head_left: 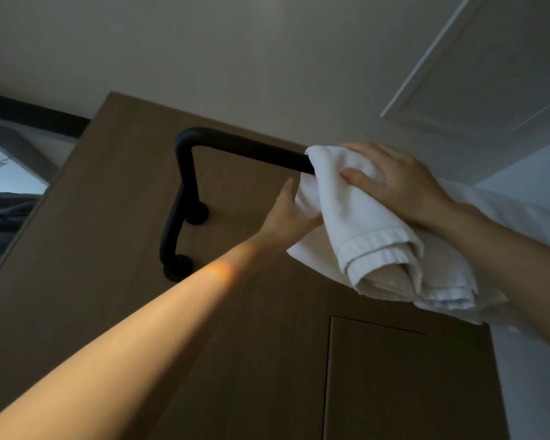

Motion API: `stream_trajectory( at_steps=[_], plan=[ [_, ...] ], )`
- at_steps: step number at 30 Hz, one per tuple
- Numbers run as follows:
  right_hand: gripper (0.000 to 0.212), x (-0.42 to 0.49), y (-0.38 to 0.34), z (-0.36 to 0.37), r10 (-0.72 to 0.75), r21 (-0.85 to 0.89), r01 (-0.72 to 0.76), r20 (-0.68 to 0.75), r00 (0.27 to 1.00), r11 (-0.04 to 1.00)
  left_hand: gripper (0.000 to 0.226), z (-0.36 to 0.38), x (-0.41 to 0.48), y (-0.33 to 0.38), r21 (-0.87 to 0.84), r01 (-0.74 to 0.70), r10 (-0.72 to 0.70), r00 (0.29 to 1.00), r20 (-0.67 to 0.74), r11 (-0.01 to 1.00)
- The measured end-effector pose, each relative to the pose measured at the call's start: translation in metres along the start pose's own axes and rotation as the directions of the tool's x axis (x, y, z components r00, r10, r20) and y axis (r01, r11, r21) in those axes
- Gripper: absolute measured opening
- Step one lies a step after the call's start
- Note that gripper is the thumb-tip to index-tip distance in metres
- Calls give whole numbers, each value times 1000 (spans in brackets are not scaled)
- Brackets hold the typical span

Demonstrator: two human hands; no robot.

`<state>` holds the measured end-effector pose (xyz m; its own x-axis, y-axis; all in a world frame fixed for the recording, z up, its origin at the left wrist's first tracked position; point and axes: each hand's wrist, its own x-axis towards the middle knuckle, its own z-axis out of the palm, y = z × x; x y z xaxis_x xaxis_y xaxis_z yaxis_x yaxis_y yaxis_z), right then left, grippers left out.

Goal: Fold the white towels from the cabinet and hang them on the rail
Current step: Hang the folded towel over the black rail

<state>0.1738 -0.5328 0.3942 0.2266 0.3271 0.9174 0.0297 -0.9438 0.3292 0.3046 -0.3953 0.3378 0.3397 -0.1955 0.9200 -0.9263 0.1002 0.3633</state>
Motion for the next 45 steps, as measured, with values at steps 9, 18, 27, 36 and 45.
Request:
stream_trajectory(
  at_steps=[9, 18, 27, 36, 45],
  plan=[
    [58, -19, 3, 7, -5, -143, 19, 94, 996, 990, 68, -2, -1, -9, -9, -61, 61, 998, 13, 998],
    [52, -37, -22, -9, -165, -54, 184, 254, 953, 981, 20, -16, -42, -6, -126, 42, -19, 983, 183, 991],
    [62, -48, -17, 15, -136, -245, 186, 207, 969, 951, 28, -16, -66, -1, -150, 132, -86, 956, 281, 980],
    [73, -68, -10, 8, -142, -277, 207, 237, 961, 938, 27, -19, -75, 2, -260, 255, -175, 940, 293, 932],
    [116, -121, -6, 19, -166, -432, 249, 221, 961, 867, 64, -12, -78, 27, -232, 256, -160, 917, 364, 939]
  ],
)
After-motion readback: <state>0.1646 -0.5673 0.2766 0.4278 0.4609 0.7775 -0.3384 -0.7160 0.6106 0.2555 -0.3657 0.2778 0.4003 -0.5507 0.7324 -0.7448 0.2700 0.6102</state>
